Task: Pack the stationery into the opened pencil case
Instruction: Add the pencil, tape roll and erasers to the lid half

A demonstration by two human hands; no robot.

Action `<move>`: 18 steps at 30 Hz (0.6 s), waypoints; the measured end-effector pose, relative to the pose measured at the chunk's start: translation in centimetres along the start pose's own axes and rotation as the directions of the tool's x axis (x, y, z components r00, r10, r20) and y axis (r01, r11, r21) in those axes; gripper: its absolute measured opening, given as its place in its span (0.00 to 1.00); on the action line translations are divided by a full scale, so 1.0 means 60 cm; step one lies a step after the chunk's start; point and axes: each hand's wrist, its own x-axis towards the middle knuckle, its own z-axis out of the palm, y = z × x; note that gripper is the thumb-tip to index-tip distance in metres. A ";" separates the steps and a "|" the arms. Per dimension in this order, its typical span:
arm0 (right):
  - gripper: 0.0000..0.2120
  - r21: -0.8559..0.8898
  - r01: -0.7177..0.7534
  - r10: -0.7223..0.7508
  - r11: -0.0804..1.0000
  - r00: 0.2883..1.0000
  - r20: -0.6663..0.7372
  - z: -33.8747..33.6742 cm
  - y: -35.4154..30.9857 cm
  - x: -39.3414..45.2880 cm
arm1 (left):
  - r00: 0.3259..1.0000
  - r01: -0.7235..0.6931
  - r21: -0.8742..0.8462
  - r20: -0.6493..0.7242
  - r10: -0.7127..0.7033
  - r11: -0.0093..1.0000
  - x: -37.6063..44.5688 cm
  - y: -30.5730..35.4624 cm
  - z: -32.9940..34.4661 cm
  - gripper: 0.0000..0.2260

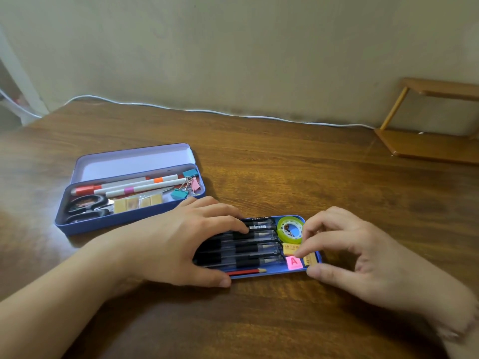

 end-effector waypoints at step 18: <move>0.18 -0.125 -0.003 0.009 0.992 0.999 0.050 0.013 0.001 0.006 | 1.000 -0.012 0.005 0.003 0.012 1.000 -0.001 -0.002 0.000 0.32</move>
